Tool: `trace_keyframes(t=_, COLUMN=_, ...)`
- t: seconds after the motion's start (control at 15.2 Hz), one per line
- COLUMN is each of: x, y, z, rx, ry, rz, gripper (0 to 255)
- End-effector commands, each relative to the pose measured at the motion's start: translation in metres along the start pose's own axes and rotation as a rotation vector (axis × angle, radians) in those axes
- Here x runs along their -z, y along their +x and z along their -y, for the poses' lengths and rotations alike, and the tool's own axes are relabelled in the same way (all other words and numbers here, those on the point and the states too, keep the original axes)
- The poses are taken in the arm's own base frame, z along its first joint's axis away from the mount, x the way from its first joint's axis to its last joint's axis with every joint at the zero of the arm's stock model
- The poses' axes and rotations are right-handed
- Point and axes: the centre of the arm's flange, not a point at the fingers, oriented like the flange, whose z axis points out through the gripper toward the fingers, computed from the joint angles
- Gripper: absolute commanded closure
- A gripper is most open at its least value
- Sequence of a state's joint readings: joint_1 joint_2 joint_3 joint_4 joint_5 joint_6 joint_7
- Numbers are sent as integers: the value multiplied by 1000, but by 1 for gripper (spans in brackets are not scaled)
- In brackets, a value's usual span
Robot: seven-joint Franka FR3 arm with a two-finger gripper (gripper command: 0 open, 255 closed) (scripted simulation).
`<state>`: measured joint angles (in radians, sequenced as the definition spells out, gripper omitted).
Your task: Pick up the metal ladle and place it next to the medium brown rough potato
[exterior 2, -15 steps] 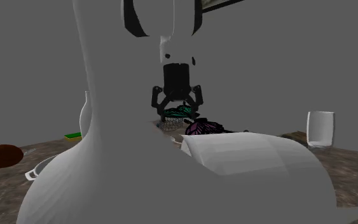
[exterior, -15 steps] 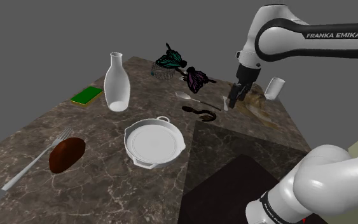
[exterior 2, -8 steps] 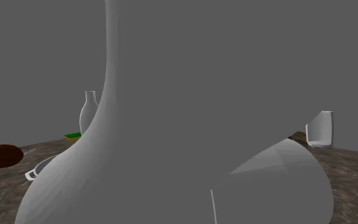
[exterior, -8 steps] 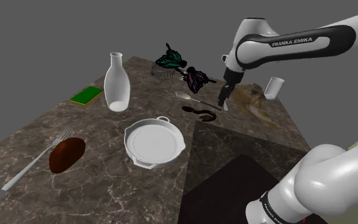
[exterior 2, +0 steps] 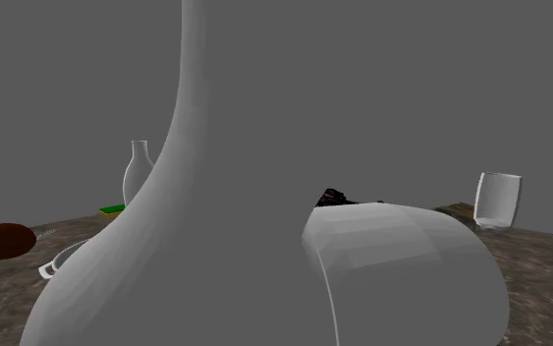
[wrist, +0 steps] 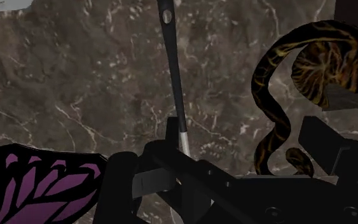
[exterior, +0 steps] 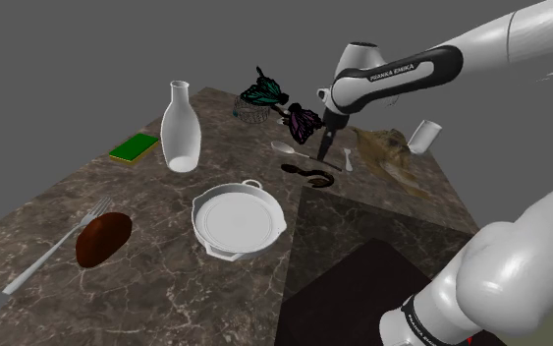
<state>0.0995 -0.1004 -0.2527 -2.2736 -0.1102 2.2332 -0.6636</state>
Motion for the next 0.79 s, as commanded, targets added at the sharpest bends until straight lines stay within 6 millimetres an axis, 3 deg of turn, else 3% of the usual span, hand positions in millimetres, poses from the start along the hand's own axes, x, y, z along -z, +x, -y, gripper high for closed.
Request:
trace_keyframes(t=0.0, x=-12, y=18, z=-16, rx=58, ry=-12, rz=-15, gripper=0)
trace_keyframes(t=0.2, x=-29, y=44, z=-32, rx=139, ry=-28, rz=-36, gripper=0)
trace_keyframes(t=0.73, x=-69, y=46, z=-33, rx=139, ry=-28, rz=-36, gripper=0)
